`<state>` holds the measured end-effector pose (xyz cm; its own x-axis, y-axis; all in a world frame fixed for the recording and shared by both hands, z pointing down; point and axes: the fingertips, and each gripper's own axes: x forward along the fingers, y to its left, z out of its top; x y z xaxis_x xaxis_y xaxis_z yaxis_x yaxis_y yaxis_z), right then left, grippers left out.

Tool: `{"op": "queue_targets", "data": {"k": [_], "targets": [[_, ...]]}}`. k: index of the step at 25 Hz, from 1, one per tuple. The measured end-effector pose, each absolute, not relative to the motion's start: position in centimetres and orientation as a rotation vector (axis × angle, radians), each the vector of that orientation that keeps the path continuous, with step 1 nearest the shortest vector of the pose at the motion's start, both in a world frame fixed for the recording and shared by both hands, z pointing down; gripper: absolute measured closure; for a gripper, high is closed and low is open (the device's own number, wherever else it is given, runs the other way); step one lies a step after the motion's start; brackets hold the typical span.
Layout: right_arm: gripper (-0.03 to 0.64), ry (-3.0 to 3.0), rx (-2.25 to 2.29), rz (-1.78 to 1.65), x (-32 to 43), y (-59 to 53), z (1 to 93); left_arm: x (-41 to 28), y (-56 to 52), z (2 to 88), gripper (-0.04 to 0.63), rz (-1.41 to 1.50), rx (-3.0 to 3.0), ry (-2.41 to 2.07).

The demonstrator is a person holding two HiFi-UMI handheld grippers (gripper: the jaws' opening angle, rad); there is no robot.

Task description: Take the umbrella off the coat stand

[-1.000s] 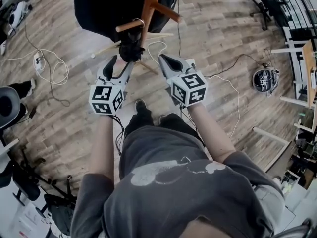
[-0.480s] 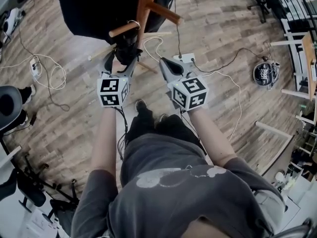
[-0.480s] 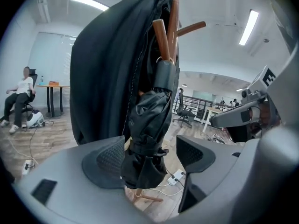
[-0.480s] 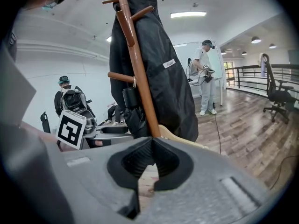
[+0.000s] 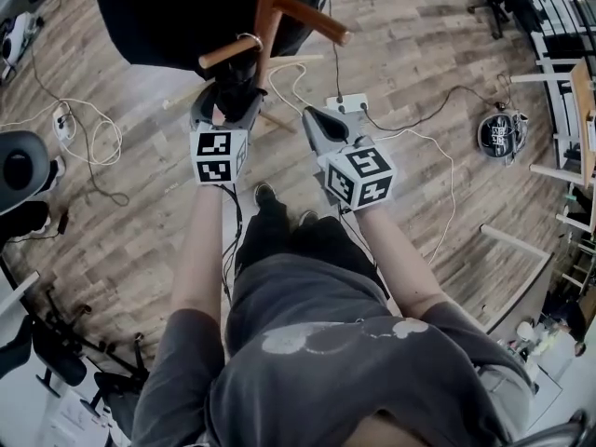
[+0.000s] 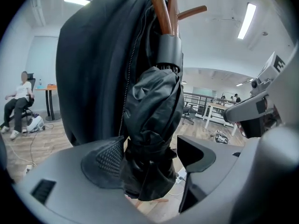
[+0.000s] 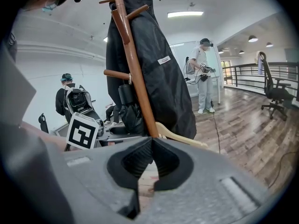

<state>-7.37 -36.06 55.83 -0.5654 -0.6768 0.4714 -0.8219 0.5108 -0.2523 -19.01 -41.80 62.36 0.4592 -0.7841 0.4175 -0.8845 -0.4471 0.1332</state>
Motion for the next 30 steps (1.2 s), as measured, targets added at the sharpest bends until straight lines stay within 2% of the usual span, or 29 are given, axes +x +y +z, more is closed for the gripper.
{"op": "queue_targets", "data": {"k": [9, 21, 30], "targets": [[0.618, -2.446, 1.255, 0.688, -8.0, -35.3, 56.0, -17.9, -42.7, 63.5, 0.239, 0.565, 2.395, -1.378], [0.618, -2.443, 1.272, 0.688, -7.4, -35.2, 55.8, -17.9, -42.6, 63.8, 0.313, 0.594, 2.369, -1.314], [0.618, -2.450, 1.276, 0.672, -7.6, -36.0, 54.8, -18.3, -42.0, 63.2, 0.321, 0.595, 2.370, -1.300]]}}
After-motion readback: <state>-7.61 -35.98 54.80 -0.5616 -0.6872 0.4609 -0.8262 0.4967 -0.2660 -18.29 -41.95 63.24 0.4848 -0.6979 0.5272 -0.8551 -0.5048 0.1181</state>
